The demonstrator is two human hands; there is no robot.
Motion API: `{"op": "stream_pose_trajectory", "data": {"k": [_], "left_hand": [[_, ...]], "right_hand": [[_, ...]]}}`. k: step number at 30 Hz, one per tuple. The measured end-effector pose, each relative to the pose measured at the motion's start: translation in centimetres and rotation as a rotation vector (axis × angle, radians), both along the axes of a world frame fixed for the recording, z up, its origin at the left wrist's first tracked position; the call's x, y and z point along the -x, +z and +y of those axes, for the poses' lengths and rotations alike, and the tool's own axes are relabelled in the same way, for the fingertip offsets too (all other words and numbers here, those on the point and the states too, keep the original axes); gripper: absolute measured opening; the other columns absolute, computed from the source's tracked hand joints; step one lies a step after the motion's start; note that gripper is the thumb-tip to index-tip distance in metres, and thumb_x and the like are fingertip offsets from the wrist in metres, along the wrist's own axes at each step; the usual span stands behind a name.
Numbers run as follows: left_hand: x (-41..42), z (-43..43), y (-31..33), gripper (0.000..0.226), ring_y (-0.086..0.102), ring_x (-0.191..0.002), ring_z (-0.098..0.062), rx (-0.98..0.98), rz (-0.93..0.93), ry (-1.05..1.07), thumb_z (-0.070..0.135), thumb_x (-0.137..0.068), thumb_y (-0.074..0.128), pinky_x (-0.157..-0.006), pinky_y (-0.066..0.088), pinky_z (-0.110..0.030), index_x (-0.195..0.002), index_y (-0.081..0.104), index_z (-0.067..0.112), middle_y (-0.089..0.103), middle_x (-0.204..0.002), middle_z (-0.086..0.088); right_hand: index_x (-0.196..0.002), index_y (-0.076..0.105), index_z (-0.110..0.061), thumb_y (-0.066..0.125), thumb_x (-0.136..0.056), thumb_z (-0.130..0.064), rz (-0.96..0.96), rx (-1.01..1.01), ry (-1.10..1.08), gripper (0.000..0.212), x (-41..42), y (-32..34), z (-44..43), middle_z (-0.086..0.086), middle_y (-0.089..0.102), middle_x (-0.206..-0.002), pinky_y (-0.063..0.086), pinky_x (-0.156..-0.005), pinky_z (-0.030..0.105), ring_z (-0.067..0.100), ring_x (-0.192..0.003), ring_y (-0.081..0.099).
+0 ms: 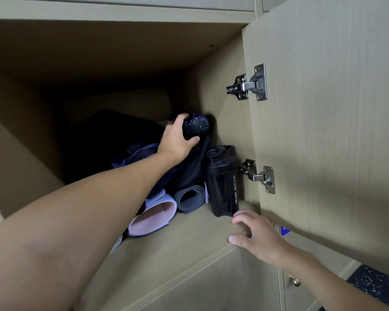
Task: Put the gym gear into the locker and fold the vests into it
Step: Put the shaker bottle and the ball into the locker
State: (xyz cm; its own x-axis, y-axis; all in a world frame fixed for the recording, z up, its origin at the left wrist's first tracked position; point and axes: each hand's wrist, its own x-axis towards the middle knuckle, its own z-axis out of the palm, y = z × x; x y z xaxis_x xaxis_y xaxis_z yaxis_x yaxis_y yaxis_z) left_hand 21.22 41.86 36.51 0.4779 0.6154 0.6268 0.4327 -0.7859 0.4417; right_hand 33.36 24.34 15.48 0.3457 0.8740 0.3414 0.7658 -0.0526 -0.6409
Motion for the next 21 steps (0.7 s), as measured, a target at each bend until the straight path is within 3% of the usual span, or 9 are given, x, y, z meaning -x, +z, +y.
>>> {"op": "stream_pose_trajectory", "data": {"k": [5,9,14,16,18,21], "left_hand": [[-1.2,1.1,-0.2,0.068,0.050,-0.126,-0.031,-0.018,0.000,0.059,0.025,-0.089,0.071,-0.104,0.044,-0.041,-0.148,0.037,0.032,0.048,-0.137,-0.013],[-1.4,1.9,-0.6,0.072,0.053,-0.121,-0.038,-0.001,0.017,0.191,0.019,-0.090,0.068,-0.099,0.049,-0.048,-0.150,0.030,0.029,0.040,-0.143,-0.016],[-1.0,1.3,-1.7,0.079,0.039,-0.133,-0.037,-0.037,-0.013,0.202,0.025,-0.090,0.070,-0.102,0.043,-0.047,-0.153,0.022,0.031,0.030,-0.149,-0.015],[-0.6,0.9,-2.0,0.079,0.039,-0.131,-0.036,-0.054,-0.017,0.196,0.025,-0.090,0.070,-0.101,0.043,-0.045,-0.153,0.023,0.031,0.033,-0.145,-0.015],[-0.1,0.4,-2.4,0.077,0.041,-0.129,-0.036,-0.073,0.000,0.165,0.025,-0.089,0.071,-0.101,0.043,-0.044,-0.152,0.026,0.030,0.034,-0.141,-0.015],[0.6,-0.4,-2.8,0.073,0.042,-0.126,-0.035,-0.082,0.025,0.133,0.025,-0.088,0.071,-0.103,0.043,-0.044,-0.149,0.031,0.026,0.036,-0.139,-0.013]], "right_hand": [[-0.116,0.059,-0.035,0.046,-0.056,-0.080,0.002,0.001,0.026,0.076,-0.2,-0.2,0.3,-0.034,0.043,-0.124,0.025,-0.105,0.029,0.009,-0.124,0.042],[-0.116,0.059,-0.036,0.043,-0.054,-0.081,-0.014,-0.025,0.035,0.078,-0.7,-0.6,0.5,-0.041,0.038,-0.120,0.024,-0.106,0.029,0.009,-0.124,0.041],[-0.117,0.059,-0.035,0.043,-0.055,-0.081,-0.002,-0.016,0.037,0.079,-0.5,-0.4,0.3,-0.041,0.038,-0.119,0.023,-0.103,0.027,0.008,-0.125,0.042],[-0.118,0.059,-0.034,0.050,-0.060,-0.079,-0.005,-0.013,0.043,0.074,-0.3,-0.1,0.2,-0.040,0.038,-0.118,0.022,-0.102,0.027,0.008,-0.125,0.042],[-0.121,0.059,-0.030,0.067,-0.076,-0.063,-0.017,0.009,0.025,0.056,0.0,0.2,0.0,-0.036,0.039,-0.120,0.022,-0.102,0.027,0.007,-0.124,0.041],[-0.124,0.059,-0.026,0.071,-0.086,-0.043,-0.023,0.021,-0.001,0.044,0.3,0.5,-0.3,-0.029,0.040,-0.123,0.023,-0.105,0.027,0.007,-0.121,0.038]]}}
